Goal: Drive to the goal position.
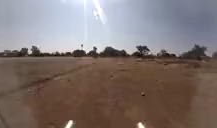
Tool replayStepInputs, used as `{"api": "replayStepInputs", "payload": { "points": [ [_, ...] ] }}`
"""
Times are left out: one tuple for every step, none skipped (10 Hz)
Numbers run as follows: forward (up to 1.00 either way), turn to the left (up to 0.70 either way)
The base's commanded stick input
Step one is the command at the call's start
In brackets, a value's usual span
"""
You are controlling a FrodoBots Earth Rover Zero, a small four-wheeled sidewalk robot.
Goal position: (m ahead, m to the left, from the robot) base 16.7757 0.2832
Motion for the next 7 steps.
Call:
{"api": "replayStepInputs", "payload": {
  "points": [
    [0.5,0.0],
    [0.5,0.0],
    [0.5,0.0],
    [0.5,0.0],
    [0.5,0.0],
    [0.5,0.0],
    [0.5,0.0]
  ]
}}
